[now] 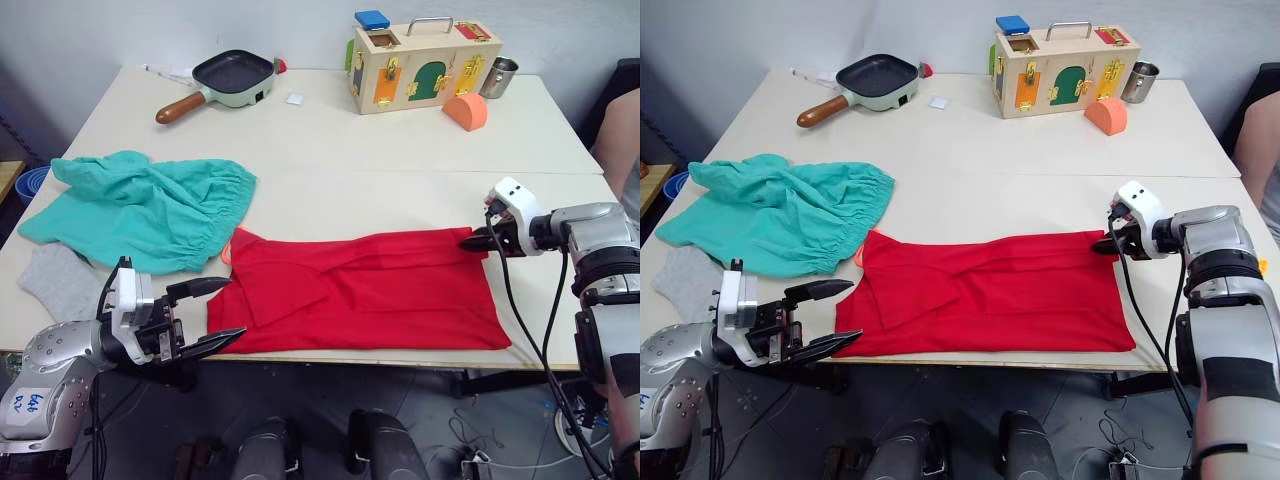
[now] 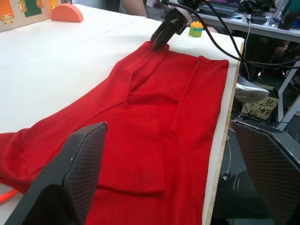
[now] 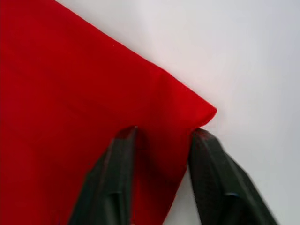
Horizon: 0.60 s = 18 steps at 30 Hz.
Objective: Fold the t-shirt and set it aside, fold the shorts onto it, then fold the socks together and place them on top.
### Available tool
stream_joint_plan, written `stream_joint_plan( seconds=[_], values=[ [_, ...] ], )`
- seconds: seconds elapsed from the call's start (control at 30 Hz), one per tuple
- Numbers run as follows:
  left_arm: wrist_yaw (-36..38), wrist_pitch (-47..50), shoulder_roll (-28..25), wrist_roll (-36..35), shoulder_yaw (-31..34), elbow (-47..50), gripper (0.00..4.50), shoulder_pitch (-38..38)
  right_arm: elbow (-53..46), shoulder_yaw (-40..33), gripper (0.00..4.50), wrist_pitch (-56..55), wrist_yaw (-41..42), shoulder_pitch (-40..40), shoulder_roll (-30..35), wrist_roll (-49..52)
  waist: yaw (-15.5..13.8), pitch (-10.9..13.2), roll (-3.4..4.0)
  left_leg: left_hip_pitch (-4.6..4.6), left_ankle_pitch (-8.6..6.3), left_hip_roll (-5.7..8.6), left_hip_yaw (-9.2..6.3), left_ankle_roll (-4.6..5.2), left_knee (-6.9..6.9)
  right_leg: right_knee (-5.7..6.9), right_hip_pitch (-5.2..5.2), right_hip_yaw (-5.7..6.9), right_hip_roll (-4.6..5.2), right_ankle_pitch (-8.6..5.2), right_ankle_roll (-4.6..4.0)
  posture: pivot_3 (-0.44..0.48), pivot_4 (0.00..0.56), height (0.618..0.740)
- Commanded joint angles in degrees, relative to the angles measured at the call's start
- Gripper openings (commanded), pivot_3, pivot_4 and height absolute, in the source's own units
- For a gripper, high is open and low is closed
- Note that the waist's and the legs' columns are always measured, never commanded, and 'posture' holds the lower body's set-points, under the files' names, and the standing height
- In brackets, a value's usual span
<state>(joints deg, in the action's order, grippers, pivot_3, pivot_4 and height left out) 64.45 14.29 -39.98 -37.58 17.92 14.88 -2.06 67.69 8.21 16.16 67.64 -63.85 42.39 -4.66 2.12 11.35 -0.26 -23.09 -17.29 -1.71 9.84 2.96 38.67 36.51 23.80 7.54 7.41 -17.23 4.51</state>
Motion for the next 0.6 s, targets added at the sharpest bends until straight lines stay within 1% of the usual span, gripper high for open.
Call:
stream_joint_plan(
  seconds=[0.03, 0.07, 0.2, 0.33, 0.4, 0.5, 0.6],
  values=[
    [-0.32, -0.98, -0.18, 0.37, 0.24, -0.31, 4.5, 1.18, 0.22, 0.0, 0.11, -0.91, 0.38, 0.4, -0.2, -0.95, 0.06, 0.0, 0.0, 0.01, 0.0, 0.0, 0.0, 0.0, 0.01, 0.0, -0.02, 0.0, 0.0, 0.0, 0.0, 0.0, 0.15, 0.74],
    [-0.59, -1.01, -0.12, 0.4, 0.4, -0.67, 4.5, 1.61, 0.1, -0.07, 0.02, -1.75, -0.18, 0.31, -0.15, -1.09, 0.07, 0.0, -0.01, 0.02, 0.0, 0.0, 0.0, 0.0, 0.05, 0.0, -0.04, 0.0, 0.0, 0.0, 0.0, 0.0, 0.15, 0.74],
    [-2.82, 0.05, 0.8, -0.67, 1.06, -1.78, 4.5, 3.47, 0.57, 1.6, 0.02, -5.47, -1.69, -0.31, 0.57, -3.66, 0.11, -0.01, 0.0, 0.02, -0.01, 0.0, -0.01, -0.01, 0.07, 0.03, -0.04, -0.01, 0.01, 0.0, 0.0, 0.0, 0.15, 0.74],
    [-5.17, 0.5, 1.93, -1.14, 1.31, -3.02, 4.5, 6.33, 3.23, 0.71, 0.02, -12.82, -15.2, -2.04, -0.53, -5.82, -0.01, -0.01, 0.0, 0.01, -0.01, 0.02, -0.02, -0.01, 0.15, 0.07, -0.05, 0.0, 0.03, 0.0, 0.0, 0.0, 0.15, 0.74],
    [-6.45, -1.78, 3.01, -0.19, 1.76, -4.58, 4.5, 8.62, 4.54, -0.3, 0.02, -15.86, -21.68, -3.09, -1.72, -6.09, 0.04, -0.01, 0.0, 0.01, -0.01, 0.02, -0.02, -0.01, 0.15, 0.08, -0.04, 0.0, 0.03, 0.0, 0.01, 0.0, 0.15, 0.74],
    [-8.09, -3.37, 3.8, 0.46, 2.21, -7.4, 4.5, 12.24, 6.07, -1.16, 0.02, -18.78, -27.02, -4.02, -3.19, -6.53, 0.16, 0.0, 0.01, -0.01, 0.01, 0.0, 0.0, -0.04, 0.14, 0.16, 0.0, 0.0, -0.02, 0.0, 0.01, 0.0, 0.15, 0.74],
    [-7.96, -3.82, 3.54, 0.8, 1.49, -9.15, 4.5, 14.1, 6.98, -1.7, 0.02, -21.49, -29.9, -4.55, -4.54, -6.67, 0.46, 0.0, 0.01, -0.03, 0.02, -0.01, 0.0, -0.04, 0.11, 0.36, 0.0, 0.0, -0.06, 0.0, 0.01, 0.0, 0.15, 0.74]
  ],
)
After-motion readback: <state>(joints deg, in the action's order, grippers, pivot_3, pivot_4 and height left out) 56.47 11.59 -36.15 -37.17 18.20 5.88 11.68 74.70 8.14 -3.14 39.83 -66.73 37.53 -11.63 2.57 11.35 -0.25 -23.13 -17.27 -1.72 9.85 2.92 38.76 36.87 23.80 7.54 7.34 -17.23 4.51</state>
